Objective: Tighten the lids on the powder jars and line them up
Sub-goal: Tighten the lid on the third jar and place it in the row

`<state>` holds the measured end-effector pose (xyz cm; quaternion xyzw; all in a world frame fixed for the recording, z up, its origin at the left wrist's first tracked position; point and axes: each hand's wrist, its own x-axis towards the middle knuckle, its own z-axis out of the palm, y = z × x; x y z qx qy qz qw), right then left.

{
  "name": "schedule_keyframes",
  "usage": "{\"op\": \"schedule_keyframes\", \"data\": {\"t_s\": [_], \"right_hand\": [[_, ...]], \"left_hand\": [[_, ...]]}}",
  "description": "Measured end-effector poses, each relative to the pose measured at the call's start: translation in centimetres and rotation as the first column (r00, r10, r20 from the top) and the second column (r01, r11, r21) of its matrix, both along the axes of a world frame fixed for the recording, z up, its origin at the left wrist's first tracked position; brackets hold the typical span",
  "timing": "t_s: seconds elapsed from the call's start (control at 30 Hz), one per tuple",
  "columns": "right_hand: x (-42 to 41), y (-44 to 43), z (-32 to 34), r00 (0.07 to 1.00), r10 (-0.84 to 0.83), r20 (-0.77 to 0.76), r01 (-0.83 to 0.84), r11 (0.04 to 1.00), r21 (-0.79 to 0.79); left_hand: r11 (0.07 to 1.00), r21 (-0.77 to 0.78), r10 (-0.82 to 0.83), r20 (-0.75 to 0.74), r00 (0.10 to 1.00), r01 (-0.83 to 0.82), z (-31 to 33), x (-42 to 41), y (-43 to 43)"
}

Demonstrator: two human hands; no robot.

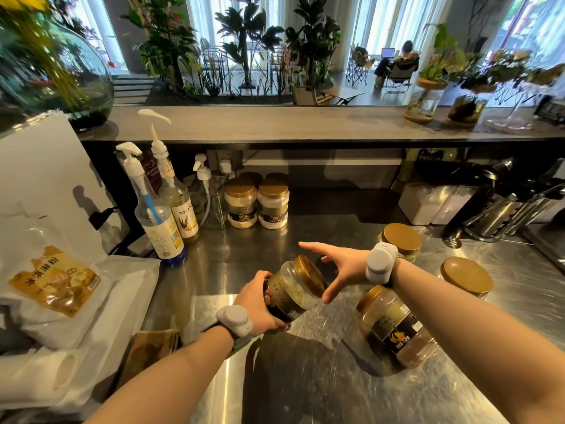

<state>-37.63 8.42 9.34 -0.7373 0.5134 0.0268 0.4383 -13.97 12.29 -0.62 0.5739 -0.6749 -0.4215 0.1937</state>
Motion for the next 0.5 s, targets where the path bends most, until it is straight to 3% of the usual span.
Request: {"op": "schedule_keyframes", "data": {"t_s": [0.5], "right_hand": [[1.3, 0.5, 0.4, 1.000, -0.004, 0.031, 0.004, 1.000, 0.022]], "left_hand": [[0.998, 0.036, -0.041, -0.050, 0.998, 0.043, 1.0, 0.5, -0.3]]}}
